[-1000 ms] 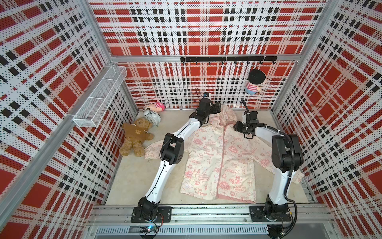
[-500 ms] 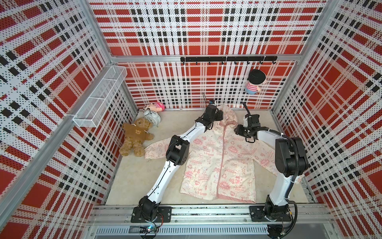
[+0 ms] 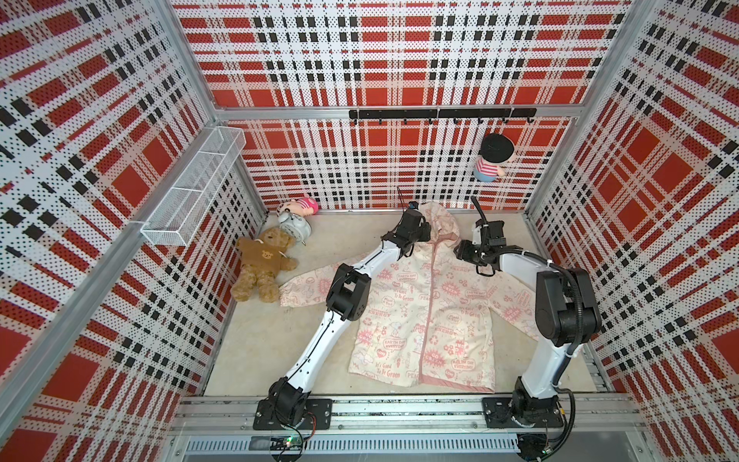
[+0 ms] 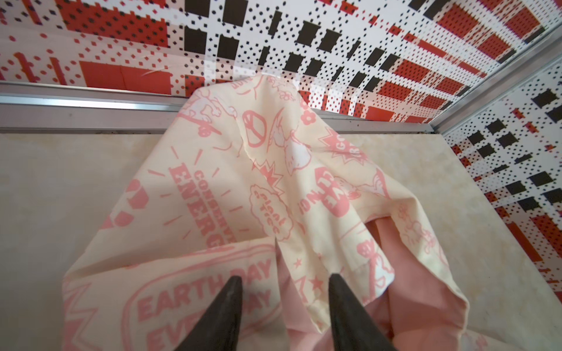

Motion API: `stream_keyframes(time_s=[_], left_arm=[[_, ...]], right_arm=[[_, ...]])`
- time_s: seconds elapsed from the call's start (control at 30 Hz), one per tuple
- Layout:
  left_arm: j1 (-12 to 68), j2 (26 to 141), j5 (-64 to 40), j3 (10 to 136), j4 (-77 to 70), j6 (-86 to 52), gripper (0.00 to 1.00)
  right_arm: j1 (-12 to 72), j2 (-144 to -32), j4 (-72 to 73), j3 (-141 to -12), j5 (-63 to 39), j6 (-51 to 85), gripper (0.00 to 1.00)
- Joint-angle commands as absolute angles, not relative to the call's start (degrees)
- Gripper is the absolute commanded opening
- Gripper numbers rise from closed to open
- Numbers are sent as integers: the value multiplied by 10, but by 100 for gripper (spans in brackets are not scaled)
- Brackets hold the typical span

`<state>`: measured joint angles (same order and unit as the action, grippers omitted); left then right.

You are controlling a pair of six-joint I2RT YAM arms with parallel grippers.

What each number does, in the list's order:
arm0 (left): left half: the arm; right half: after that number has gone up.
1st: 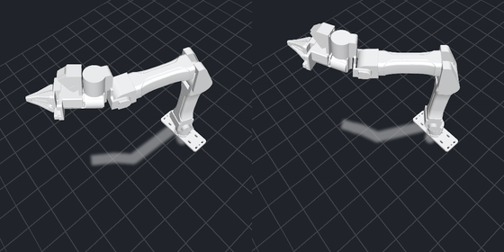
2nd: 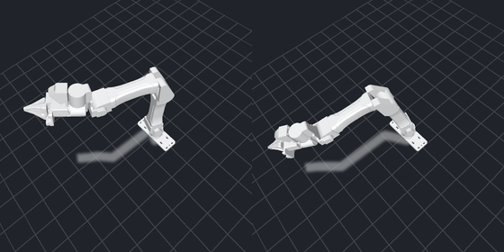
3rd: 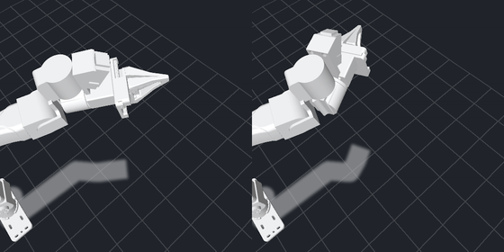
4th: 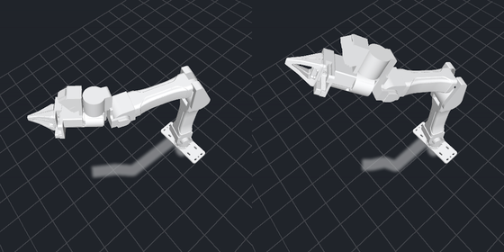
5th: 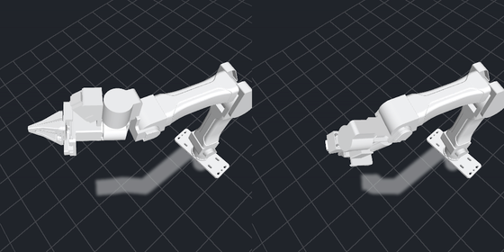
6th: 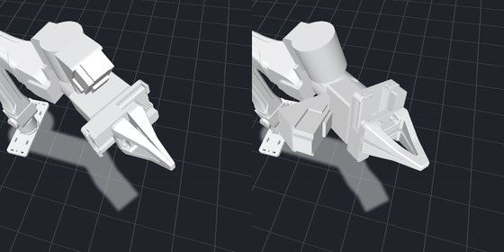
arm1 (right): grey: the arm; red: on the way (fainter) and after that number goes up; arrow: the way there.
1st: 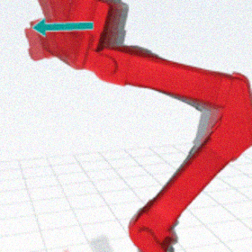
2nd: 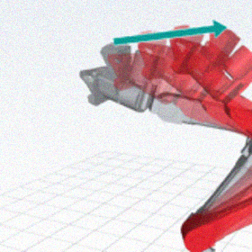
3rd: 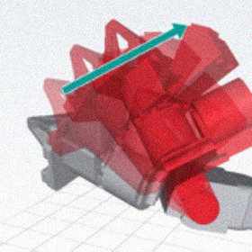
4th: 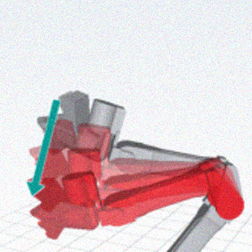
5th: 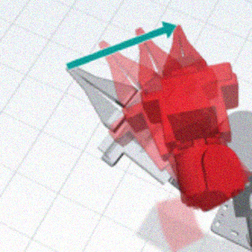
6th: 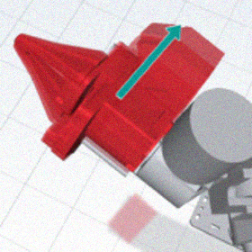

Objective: Unzip the jacket
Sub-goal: Smooth out the jacket at the center of the board.

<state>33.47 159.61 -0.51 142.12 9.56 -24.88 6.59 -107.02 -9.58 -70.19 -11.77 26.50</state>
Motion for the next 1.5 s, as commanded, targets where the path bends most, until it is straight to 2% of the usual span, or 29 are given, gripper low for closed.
stream_keyframes(time_s=[0.0,0.3,0.4,0.63,0.8,0.9,0.93,0.97,1.03,1.17,1.2,1.3,1.47], left_arm=[[335,1611,7,1437,117,-241,40],[330,1593,15,1421,118,-240,9],[327,1553,29,1364,75,-245,0],[292,1361,12,1006,-249,-348,0],[262,1314,-23,862,-410,-456,0],[251,1311,-32,830,-435,-491,0],[252,1310,-34,824,-441,-489,1],[254,1307,-32,823,-437,-474,9],[264,1302,-19,845,-389,-434,34],[290,1304,53,934,-241,-347,55],[294,1307,69,951,-217,-338,58],[299,1321,89,992,-175,-325,59],[294,1370,15,1052,-173,-361,54]], right_arm=[[68,-1045,-93,-692,-115,263,52],[68,-1040,-93,-688,-112,265,51],[68,-1035,-93,-687,-107,265,51],[67,-1024,-90,-684,-77,276,49],[64,-1040,-82,-696,-90,295,46],[65,-1047,-74,-703,-104,304,45],[64,-1048,-73,-705,-106,305,45],[64,-1050,-71,-708,-111,305,45],[64,-1053,-69,-712,-124,301,46],[63,-1060,-64,-721,-126,286,59],[63,-1066,-55,-724,-125,283,60],[59,-1105,-40,-758,-136,292,58],[47,-1190,63,-806,-234,406,44]])
